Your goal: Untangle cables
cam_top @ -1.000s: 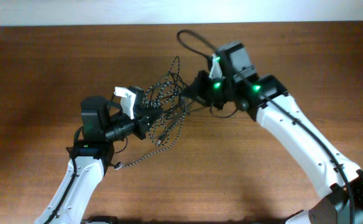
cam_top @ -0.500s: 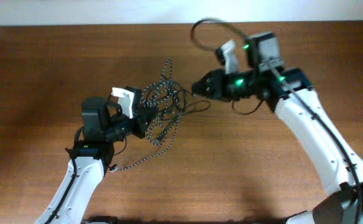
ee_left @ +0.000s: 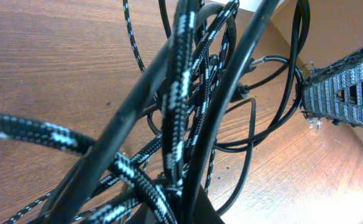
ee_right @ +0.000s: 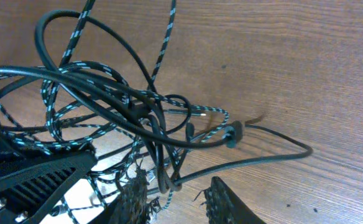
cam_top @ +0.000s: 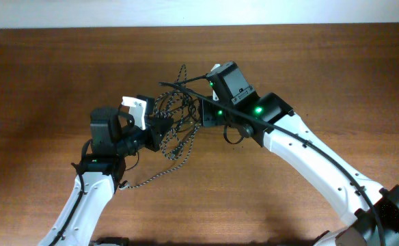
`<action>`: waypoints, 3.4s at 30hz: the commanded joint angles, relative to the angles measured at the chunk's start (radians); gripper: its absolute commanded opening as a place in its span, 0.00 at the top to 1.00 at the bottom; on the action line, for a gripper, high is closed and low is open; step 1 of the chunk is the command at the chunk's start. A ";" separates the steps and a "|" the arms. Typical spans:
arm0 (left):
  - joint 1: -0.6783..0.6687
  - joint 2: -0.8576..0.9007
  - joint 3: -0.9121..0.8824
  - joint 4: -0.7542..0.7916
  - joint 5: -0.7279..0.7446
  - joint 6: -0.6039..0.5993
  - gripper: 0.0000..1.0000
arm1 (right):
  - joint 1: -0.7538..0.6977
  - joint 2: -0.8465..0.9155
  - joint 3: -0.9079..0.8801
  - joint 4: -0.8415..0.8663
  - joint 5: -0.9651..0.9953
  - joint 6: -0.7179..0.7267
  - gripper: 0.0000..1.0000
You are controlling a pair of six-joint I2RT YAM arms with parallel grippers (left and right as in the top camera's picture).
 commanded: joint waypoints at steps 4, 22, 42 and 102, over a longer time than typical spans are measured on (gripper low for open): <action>0.002 -0.006 0.003 -0.005 0.000 -0.005 1.00 | 0.030 0.031 -0.002 0.010 0.023 0.008 0.67; 0.002 -0.006 0.003 -0.048 -0.011 0.043 1.00 | -0.476 -0.018 0.183 -0.072 -0.832 -0.290 0.62; 0.002 -0.006 0.003 -0.057 -0.007 0.021 1.00 | 0.029 0.193 0.177 -0.197 0.006 0.116 0.66; 0.002 -0.006 0.003 -0.010 -0.112 -0.697 1.00 | -0.200 0.092 -0.054 0.117 -0.002 -0.082 0.96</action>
